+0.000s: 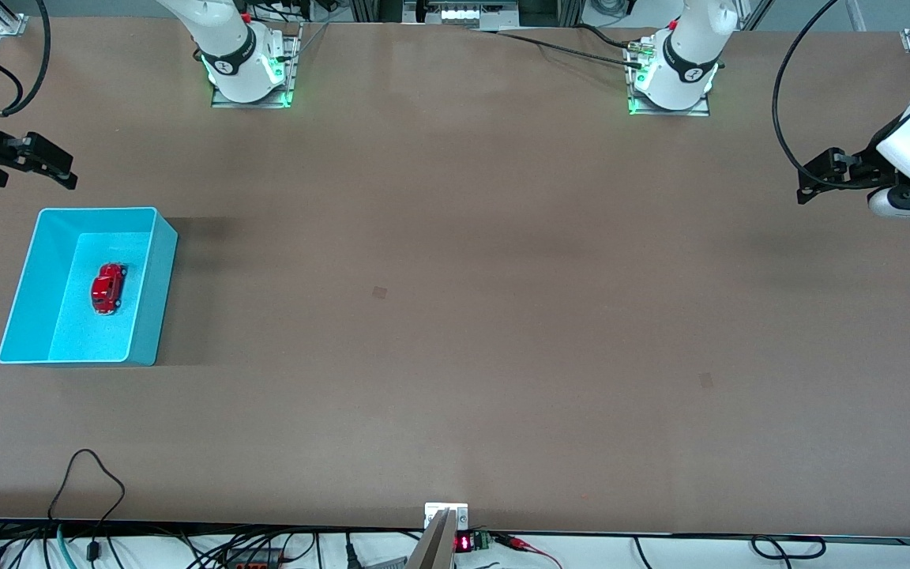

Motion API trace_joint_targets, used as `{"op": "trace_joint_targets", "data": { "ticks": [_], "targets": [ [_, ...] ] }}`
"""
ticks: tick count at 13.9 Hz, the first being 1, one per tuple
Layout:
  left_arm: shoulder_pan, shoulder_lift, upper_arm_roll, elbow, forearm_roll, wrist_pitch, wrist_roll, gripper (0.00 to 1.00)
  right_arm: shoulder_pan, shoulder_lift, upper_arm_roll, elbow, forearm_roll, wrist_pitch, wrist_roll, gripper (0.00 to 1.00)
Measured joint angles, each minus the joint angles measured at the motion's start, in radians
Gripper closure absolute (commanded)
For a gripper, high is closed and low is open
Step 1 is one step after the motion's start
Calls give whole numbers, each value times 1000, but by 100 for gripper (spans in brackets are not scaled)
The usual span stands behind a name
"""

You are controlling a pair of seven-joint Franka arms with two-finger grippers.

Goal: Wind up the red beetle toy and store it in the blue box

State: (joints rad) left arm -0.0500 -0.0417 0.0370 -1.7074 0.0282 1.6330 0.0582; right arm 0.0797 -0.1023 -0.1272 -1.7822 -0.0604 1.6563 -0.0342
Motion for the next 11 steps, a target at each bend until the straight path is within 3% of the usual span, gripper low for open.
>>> {"op": "trace_joint_targets", "data": {
  "ticks": [11],
  "targets": [
    [0, 0, 0, 0, 0, -1, 0, 0, -9, 1, -3, 0, 0, -9, 0, 0]
  ]
}}
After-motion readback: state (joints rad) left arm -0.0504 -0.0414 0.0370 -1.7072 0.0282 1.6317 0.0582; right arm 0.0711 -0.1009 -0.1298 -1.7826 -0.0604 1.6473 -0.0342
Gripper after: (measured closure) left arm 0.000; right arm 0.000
